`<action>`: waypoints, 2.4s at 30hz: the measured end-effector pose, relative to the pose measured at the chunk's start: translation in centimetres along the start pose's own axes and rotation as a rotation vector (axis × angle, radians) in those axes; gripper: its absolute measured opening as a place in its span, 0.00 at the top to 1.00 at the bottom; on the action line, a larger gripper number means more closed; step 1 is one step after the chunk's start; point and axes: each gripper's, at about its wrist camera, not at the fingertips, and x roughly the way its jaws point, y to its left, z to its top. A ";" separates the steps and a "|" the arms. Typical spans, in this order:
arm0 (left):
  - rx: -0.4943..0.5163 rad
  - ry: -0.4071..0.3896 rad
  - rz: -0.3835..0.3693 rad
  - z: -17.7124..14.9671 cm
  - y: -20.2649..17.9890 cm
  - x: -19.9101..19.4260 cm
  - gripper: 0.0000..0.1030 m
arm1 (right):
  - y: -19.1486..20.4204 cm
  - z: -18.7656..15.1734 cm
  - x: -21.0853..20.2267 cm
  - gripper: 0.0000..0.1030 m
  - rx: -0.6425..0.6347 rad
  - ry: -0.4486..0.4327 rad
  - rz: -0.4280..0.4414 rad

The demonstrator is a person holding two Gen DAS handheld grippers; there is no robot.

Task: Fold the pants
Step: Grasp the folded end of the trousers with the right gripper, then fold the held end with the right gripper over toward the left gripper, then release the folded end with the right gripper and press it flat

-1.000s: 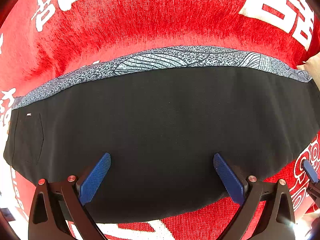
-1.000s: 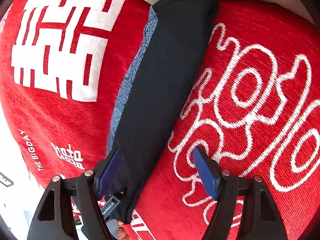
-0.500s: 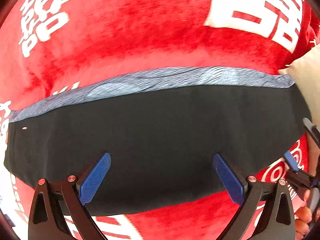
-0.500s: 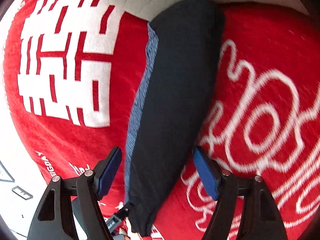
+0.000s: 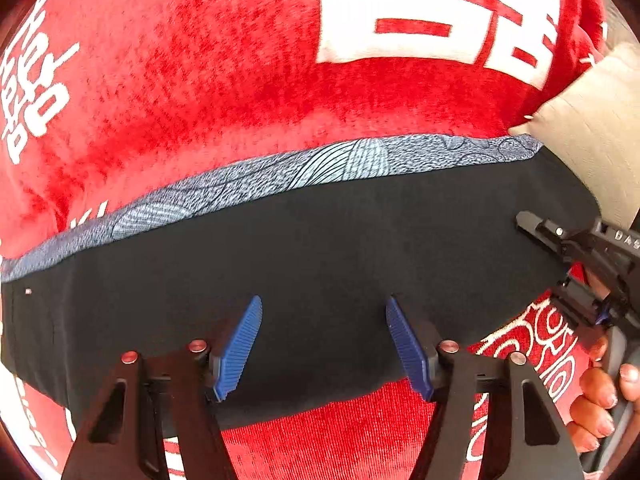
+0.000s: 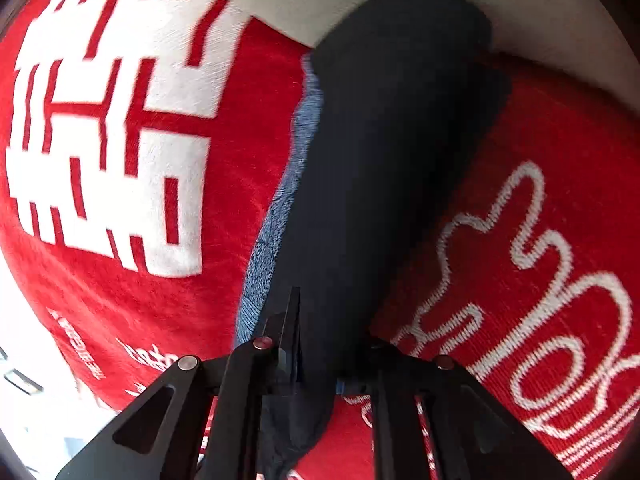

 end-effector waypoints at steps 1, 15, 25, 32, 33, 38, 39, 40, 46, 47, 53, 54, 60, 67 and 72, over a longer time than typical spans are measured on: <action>0.003 -0.002 -0.006 -0.3 0.0 0.4 0.34 | 0.7 -0.1 -0.2 0.87 -0.033 -0.004 -0.008; -0.025 -0.124 -0.058 -3.7 0.0 1.8 0.34 | 13.4 -6.3 0.2 0.87 -0.671 0.010 -0.231; -0.095 -0.092 -0.138 -6.5 5.8 -2.6 0.34 | 19.5 -14.0 3.4 0.88 -1.068 0.046 -0.400; -0.239 -0.067 0.014 -10.7 19.1 -6.4 0.34 | 20.7 -23.1 8.4 0.87 -1.431 0.042 -0.653; -0.264 -0.050 0.033 -11.2 20.9 -6.3 0.28 | 20.4 -24.6 9.3 0.86 -1.481 0.039 -0.687; -0.373 -0.015 0.097 -13.8 27.6 -6.0 0.25 | 16.5 -31.6 15.2 0.61 -1.745 0.050 -0.914; -0.380 -0.017 0.109 -14.0 28.0 -5.9 0.25 | 15.6 -32.7 16.1 0.61 -1.791 0.056 -0.949; -0.387 -0.016 0.112 -14.3 28.6 -5.9 0.25 | 14.7 -34.0 16.7 0.61 -1.850 0.035 -0.990; -0.386 -0.014 0.052 -14.3 29.2 -6.1 0.25 | 13.3 -36.9 14.3 0.61 -2.000 -0.016 -0.972; -0.379 -0.016 0.032 -14.1 29.8 -6.3 0.25 | 13.4 -36.9 13.5 0.60 -1.992 0.005 -0.950; -0.241 -0.029 -0.163 -9.7 26.4 -7.7 0.25 | 16.3 -31.7 8.4 0.41 -1.520 0.120 -0.748; -0.221 -0.027 -0.199 -9.1 25.6 -7.6 0.25 | 16.5 -30.3 7.3 0.41 -1.416 0.121 -0.713; -0.165 0.008 -0.252 -6.7 22.6 -6.2 0.25 | 15.6 -25.1 4.7 0.41 -1.093 0.124 -0.611; -0.127 0.081 -0.276 -6.0 20.2 -4.6 0.36 | 14.3 -21.7 4.0 0.41 -0.930 0.116 -0.594; -0.170 0.135 -0.278 -5.7 20.2 -2.9 0.86 | 13.4 -21.2 4.0 0.41 -0.902 0.135 -0.590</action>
